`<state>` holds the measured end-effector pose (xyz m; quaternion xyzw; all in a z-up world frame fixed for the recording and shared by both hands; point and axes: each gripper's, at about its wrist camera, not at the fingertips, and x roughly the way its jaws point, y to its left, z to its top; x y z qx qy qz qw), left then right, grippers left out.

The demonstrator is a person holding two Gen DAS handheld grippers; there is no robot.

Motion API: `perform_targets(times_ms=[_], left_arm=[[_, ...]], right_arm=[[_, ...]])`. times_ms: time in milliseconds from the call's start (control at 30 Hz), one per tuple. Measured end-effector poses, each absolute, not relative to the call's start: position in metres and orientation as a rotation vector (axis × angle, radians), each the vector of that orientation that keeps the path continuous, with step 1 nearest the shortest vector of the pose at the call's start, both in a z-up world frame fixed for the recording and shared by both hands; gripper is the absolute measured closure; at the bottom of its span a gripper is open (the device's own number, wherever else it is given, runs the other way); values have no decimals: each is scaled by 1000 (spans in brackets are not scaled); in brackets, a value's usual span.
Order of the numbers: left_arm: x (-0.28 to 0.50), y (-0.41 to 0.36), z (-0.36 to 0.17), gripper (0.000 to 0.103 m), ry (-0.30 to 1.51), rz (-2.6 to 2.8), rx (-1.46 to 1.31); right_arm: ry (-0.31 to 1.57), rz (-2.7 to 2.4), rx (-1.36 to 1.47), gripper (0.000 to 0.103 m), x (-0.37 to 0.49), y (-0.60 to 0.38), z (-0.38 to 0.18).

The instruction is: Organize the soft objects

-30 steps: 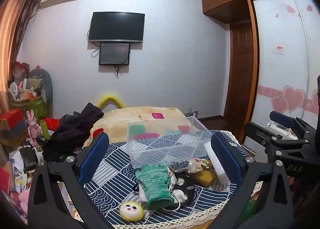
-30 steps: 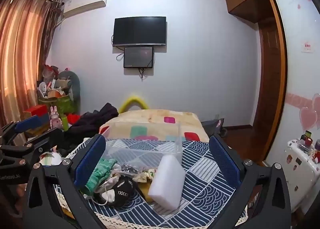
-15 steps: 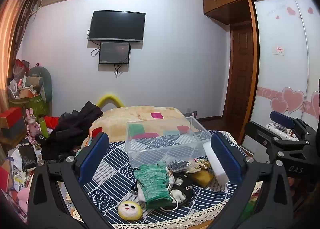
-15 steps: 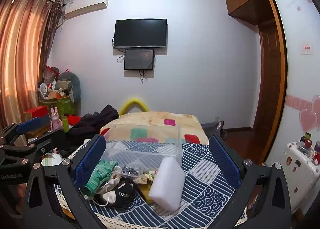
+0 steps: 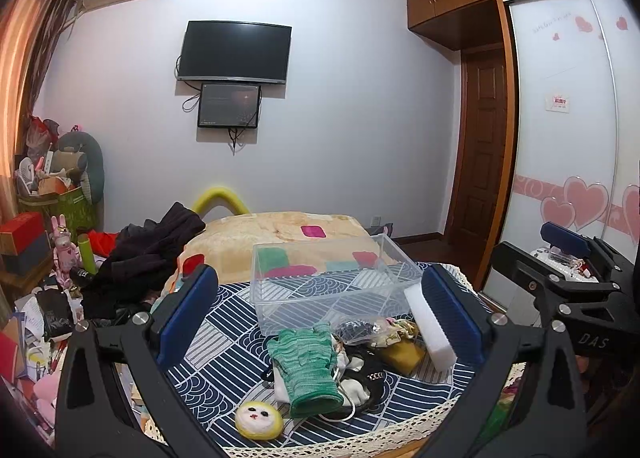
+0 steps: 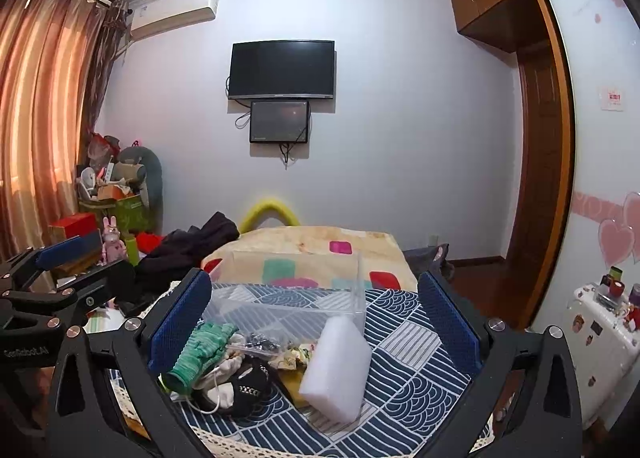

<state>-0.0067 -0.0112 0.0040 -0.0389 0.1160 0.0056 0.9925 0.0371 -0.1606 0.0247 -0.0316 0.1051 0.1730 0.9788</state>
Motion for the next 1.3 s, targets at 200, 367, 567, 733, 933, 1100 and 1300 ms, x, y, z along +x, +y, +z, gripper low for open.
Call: perform_targets(times_ms=[200,367,567,733,933,1100,1300], left_arm=[[-8,-13,4,0,226,9,-73],[-10,-15,7,0,221,7,-77],[-8,-14,7,0,221,6,-87],[-8,-12,6,0,224,3,-93],[-8,-11,6,0,224,3,-94],[-8,-11,7,0,228,0,-94],[-7,-11,4,0,230,2,-97]], right_arm=[[207,346,-63,0,35,-161,26],[198,345,-63,0,34,-161,26],[197,346,-63,0,33,-161,25],[197,346,-63,0,33,-160,25],[196,346,-63,0,32,-160,25],[190,349,-65,0,31,-160,26],[188,353,-65,0,31,-159,25]])
